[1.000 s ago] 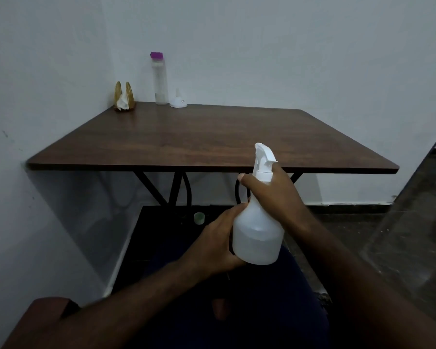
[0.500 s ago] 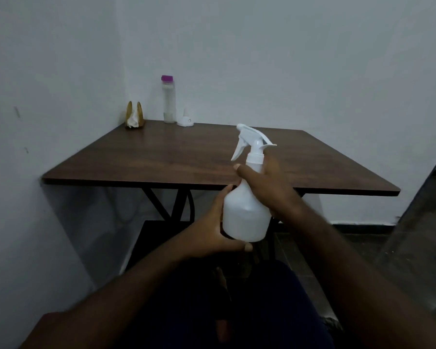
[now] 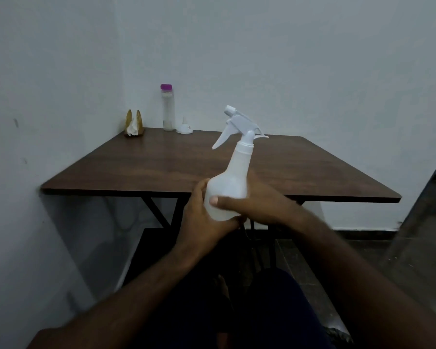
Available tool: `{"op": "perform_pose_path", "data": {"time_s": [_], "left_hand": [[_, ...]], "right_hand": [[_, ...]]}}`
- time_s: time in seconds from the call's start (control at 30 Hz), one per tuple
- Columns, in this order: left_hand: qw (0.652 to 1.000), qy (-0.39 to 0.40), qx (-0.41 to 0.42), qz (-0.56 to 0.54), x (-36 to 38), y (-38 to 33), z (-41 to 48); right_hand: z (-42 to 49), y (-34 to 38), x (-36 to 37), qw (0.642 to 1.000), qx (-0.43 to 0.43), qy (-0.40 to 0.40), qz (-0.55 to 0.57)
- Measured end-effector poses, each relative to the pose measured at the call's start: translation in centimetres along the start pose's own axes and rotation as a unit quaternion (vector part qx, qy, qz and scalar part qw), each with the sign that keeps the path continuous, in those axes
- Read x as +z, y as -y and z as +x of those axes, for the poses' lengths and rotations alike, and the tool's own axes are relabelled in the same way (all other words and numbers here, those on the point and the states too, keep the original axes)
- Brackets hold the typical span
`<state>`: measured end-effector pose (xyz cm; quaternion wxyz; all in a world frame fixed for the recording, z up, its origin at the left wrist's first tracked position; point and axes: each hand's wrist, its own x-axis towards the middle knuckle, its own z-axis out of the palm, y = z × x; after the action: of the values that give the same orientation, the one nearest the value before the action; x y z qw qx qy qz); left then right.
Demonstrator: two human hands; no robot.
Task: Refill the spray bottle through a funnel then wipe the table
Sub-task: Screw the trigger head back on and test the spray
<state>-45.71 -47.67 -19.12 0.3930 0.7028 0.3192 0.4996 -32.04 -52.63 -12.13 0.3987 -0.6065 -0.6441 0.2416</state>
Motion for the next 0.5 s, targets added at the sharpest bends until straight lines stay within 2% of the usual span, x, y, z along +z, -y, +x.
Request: {"op": "perform_pose_path", "data": {"time_s": [0.1, 0.27, 0.37, 0.5], "left_hand": [[0.997, -0.041, 0.033, 0.050, -0.4, 0.1, 0.6], [0.997, -0.034, 0.028, 0.056, -1.0, -0.2, 2.9], [0.998, 0.003, 0.032, 0.056, -1.9, -0.5, 6.1], [0.995, 0.096, 0.009, 0.038, -3.1, -1.3, 11.5]], "right_hand": [[1.0, -1.3, 0.7, 0.999, -0.021, 0.007, 0.036], [3.9, -1.1, 0.6, 0.997, -0.033, -0.035, 0.054], [6.0, 0.1, -0.7, 0.996, -0.015, -0.031, 0.087], [9.9, 1.0, -3.0, 0.997, -0.001, -0.021, 0.069]]}}
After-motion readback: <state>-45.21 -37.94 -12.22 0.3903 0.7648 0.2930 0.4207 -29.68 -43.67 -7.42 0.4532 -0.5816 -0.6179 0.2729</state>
